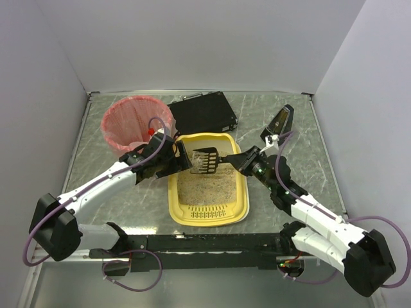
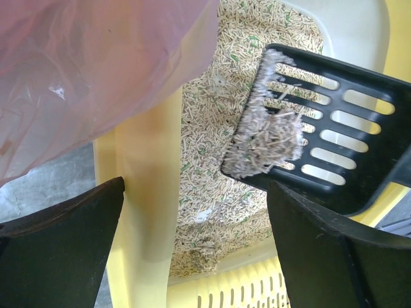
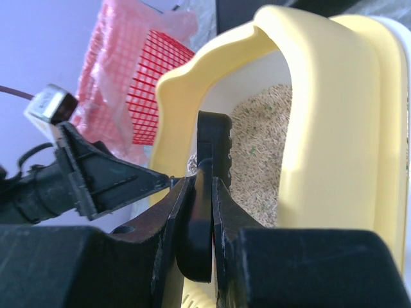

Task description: Clean the litter box

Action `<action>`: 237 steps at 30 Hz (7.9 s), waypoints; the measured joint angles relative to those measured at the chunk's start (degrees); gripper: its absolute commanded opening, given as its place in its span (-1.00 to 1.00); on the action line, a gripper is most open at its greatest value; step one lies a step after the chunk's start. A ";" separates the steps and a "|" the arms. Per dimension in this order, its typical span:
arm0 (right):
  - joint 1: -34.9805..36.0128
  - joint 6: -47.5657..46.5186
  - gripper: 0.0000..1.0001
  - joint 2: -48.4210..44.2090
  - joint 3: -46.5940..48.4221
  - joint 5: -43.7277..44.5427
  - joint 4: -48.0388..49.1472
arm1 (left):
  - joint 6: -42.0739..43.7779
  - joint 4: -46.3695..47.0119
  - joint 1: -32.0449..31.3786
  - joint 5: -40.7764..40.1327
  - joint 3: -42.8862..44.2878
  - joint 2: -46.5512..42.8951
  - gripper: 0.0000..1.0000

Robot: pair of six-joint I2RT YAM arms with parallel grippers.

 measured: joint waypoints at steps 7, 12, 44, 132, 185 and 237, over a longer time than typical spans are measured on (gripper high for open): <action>-0.42 0.07 -1.00 -3.32 0.00 -0.02 -1.66 | -0.02 0.00 0.00 -0.13 0.04 -0.24 0.94; -0.63 0.15 -1.00 -5.90 -0.74 -0.02 -2.82 | -0.07 -0.55 0.00 -0.70 0.63 -0.74 0.93; -1.11 17.49 -1.00 -16.22 -2.08 -0.96 -13.18 | -4.09 -4.76 0.00 -6.23 0.76 -17.97 0.94; -4.98 6.45 -1.00 35.41 68.28 -20.46 -31.63 | -3.50 -12.17 0.31 -14.64 -4.33 -26.95 0.93; 5.29 -36.50 -1.00 28.09 76.35 13.97 -51.08 | -3.80 -6.01 0.76 -7.28 -6.43 -27.04 0.94; 21.31 -19.30 -1.00 63.69 90.12 49.75 -94.01 | -2.82 -4.85 1.07 -4.50 -8.90 -26.49 0.94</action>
